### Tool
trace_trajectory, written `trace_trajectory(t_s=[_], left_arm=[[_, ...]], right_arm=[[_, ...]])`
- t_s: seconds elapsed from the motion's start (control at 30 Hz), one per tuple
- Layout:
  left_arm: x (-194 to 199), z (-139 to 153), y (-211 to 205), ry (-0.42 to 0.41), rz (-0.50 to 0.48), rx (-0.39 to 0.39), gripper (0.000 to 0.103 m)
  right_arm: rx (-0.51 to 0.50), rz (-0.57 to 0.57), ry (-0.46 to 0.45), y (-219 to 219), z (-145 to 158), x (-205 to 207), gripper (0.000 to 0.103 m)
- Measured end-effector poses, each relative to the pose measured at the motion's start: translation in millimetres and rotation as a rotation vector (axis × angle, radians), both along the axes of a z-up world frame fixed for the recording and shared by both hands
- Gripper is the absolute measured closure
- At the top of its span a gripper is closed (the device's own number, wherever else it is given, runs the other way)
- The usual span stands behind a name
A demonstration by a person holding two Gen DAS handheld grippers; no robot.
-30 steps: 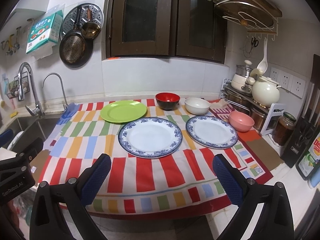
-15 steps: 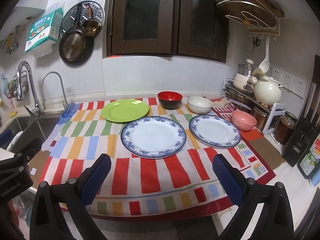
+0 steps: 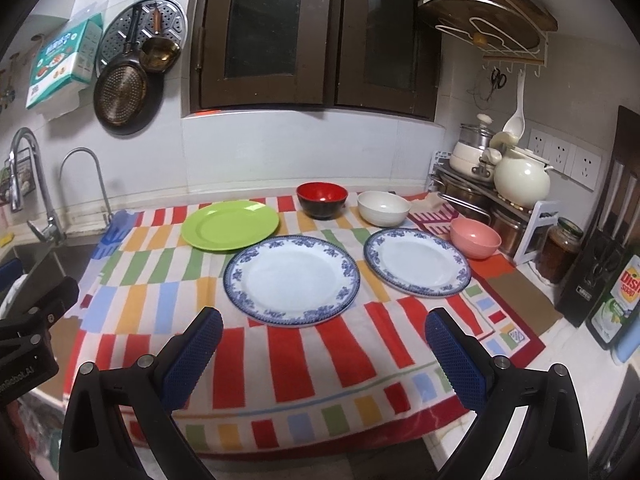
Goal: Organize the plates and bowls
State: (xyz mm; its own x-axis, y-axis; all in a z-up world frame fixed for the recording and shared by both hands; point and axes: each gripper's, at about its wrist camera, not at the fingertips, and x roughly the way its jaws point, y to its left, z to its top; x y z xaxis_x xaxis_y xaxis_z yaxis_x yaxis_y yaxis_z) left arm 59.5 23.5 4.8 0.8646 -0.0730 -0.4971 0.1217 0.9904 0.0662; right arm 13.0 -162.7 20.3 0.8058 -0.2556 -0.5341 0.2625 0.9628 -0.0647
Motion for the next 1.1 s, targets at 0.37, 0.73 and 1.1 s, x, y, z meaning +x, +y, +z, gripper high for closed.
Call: trace_trajectory(t_s=[0.37, 0.73, 1.1], left_arm=[[70.0, -11.6, -39.2, 0.023, 0.017, 0.029, 0.007], [129.6, -40.1, -68.6, 0.085, 0.046, 0.060, 0.012], [189.3, -89.8, -89.6, 0.246, -0.013, 0.056, 0.026]], right_arm=[[-0.002, 0.005, 0.007, -39.3, -14.5, 67.3, 0.003], [-0.011, 0.055, 0.063, -75.8, -44.3, 132.8, 0.009], [0.067, 0.032, 0.174, -99.5, -91.3, 181.4, 0.025]])
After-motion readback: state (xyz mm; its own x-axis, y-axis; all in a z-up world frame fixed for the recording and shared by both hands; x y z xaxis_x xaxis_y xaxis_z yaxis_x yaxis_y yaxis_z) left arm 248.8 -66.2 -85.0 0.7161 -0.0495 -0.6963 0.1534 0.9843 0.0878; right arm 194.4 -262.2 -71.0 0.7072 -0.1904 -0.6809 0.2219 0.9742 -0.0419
